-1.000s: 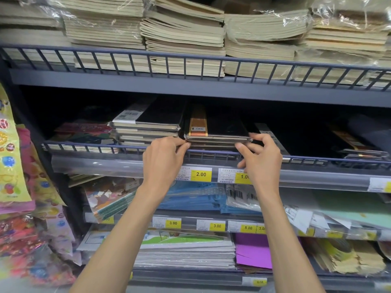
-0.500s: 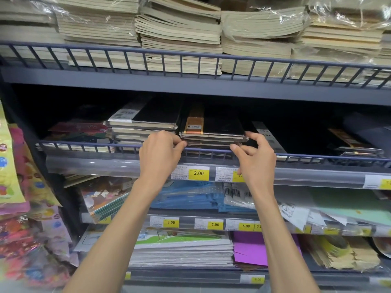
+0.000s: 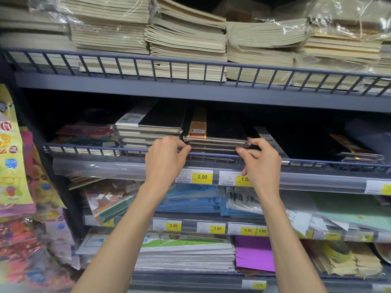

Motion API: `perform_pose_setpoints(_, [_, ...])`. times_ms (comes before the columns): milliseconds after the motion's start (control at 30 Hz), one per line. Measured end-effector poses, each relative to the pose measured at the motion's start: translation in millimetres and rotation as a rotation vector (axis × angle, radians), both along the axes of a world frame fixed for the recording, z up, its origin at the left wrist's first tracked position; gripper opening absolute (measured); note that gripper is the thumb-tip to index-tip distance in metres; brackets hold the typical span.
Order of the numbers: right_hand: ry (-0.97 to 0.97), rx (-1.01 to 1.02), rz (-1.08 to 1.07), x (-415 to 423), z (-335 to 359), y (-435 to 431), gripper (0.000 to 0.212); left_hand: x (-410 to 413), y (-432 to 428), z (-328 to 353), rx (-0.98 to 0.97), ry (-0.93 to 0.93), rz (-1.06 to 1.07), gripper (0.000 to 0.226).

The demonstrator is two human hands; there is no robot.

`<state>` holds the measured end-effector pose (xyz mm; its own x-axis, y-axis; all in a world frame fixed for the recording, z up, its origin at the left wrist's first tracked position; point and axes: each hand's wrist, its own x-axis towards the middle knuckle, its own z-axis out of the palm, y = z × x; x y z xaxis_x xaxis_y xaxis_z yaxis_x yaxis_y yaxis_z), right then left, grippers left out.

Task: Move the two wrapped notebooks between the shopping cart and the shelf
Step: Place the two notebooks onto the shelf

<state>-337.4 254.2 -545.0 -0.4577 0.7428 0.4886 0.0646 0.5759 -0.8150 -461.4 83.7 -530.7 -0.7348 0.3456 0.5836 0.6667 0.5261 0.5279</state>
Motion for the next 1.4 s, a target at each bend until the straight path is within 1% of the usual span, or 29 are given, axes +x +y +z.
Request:
perform_pose_setpoints(100, [-0.006,-0.001,0.003,-0.7,0.2,1.1,0.027,1.0,-1.5,1.0,0.002,-0.033,-0.001,0.018])
perform_pose_setpoints(200, [-0.007,-0.02,0.046,2.7,3.3,0.6,0.033,4.3,-2.7,-0.2,0.012,-0.022,-0.001,0.02])
perform_pose_setpoints(300, [0.009,-0.054,0.088,6.9,5.3,-0.6,0.038,11.9,-2.2,-4.4,0.096,0.007,-0.011,0.025])
perform_pose_setpoints(400, [-0.005,-0.033,0.073,6.5,4.7,2.3,0.033,15.1,1.1,-6.6,0.193,-0.016,-0.022,0.029])
perform_pose_setpoints(500, [-0.006,-0.026,0.065,5.6,5.5,4.2,0.028,13.4,3.2,-6.6,0.23,-0.037,-0.019,0.029])
perform_pose_setpoints(733, [-0.012,-0.011,0.026,3.4,4.0,1.8,0.027,10.1,4.2,-5.1,0.2,-0.042,-0.007,0.025])
perform_pose_setpoints(867, [-0.071,-0.006,0.005,5.5,5.4,-1.5,0.038,8.8,-4.2,-6.1,0.148,-0.053,0.01,0.025])
perform_pose_setpoints(933, [-0.133,0.036,-0.008,8.2,8.9,-6.3,0.047,5.9,-9.6,-5.9,0.112,-0.042,0.034,0.024])
perform_pose_setpoints(1000, [-0.171,0.103,-0.049,13.0,13.1,-12.0,0.05,3.6,-14.7,-4.6,0.07,-0.026,0.041,0.023])
perform_pose_setpoints(1100, [-0.216,0.203,-0.141,22.0,20.5,-23.3,0.05,4.0,-23.8,-2.1,0.048,-0.009,0.023,0.022])
perform_pose_setpoints(1167, [-0.287,0.269,-0.225,27.9,25.3,-33.5,0.047,4.2,-34.0,-1.5,0.055,0.022,0.01,0.02])
perform_pose_setpoints(1233, [-0.311,0.335,-0.294,32.9,28.4,-45.7,0.043,2.2,-47.4,-0.7,0.078,0.051,0.016,0.02])
perform_pose_setpoints(1300, [-0.271,0.363,-0.283,31.1,31.6,-60.2,0.04,-3.5,-62.5,0.5,0.103,0.088,0.038,0.021])
perform_pose_setpoints(1400, [-0.213,0.363,-0.14,13.0,35.4,-82.1,0.038,-18.0,-87.1,-0.1,0.15,0.139,0.081,0.026])
